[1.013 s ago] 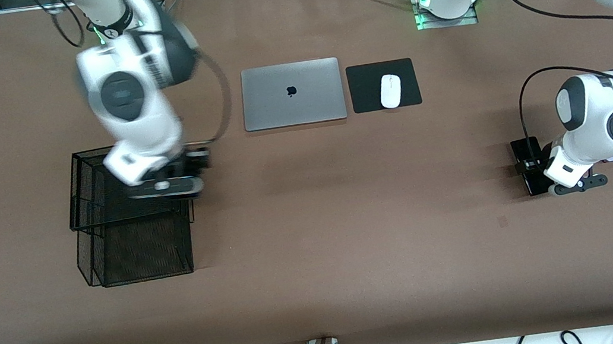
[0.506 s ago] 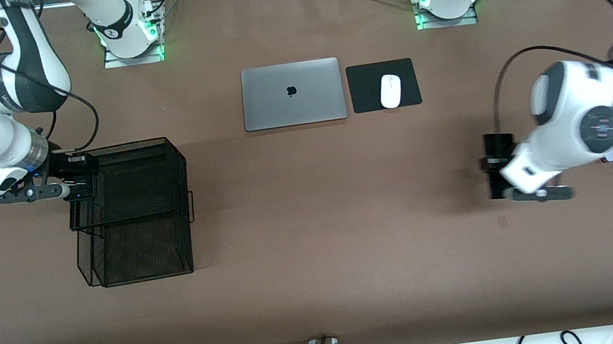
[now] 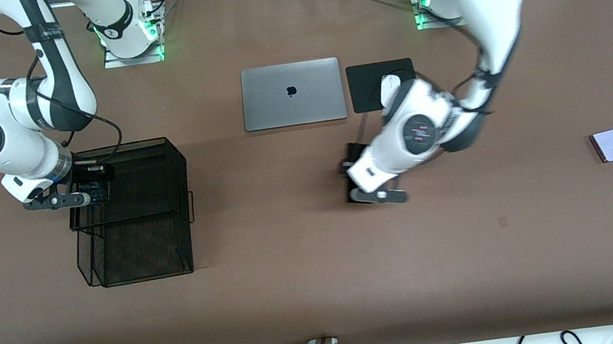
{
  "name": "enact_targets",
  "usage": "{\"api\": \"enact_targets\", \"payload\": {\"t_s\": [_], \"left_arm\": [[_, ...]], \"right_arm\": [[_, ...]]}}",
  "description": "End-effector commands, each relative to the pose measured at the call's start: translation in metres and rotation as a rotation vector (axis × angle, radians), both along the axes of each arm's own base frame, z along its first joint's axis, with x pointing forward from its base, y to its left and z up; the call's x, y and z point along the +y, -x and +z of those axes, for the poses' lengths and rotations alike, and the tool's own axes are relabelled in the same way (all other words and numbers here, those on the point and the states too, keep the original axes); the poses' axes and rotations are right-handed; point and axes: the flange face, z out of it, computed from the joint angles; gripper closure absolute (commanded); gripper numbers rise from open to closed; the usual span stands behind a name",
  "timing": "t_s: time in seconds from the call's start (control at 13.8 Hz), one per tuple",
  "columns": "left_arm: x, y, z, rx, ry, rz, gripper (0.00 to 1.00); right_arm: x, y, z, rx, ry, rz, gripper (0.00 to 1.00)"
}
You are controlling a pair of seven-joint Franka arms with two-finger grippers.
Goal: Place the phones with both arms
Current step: 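Drop the flip phone in the basket while the left gripper sets down the tall phone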
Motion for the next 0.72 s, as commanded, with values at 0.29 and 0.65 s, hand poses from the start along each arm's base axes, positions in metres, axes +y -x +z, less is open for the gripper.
{"api": "enact_targets", "payload": {"t_s": [0.29, 0.65], "left_arm": [[-0.073, 0.033, -0.021, 0.007, 0.066, 0.137, 0.00], [-0.019, -0.007, 0.059, 0.010, 0.012, 0.283, 0.00]], "right_arm": [[0.008, -0.038, 0.082, 0.039, -0.038, 0.026, 0.00], [0.019, -0.052, 0.154, 0.055, -0.041, 0.042, 0.00]]}}
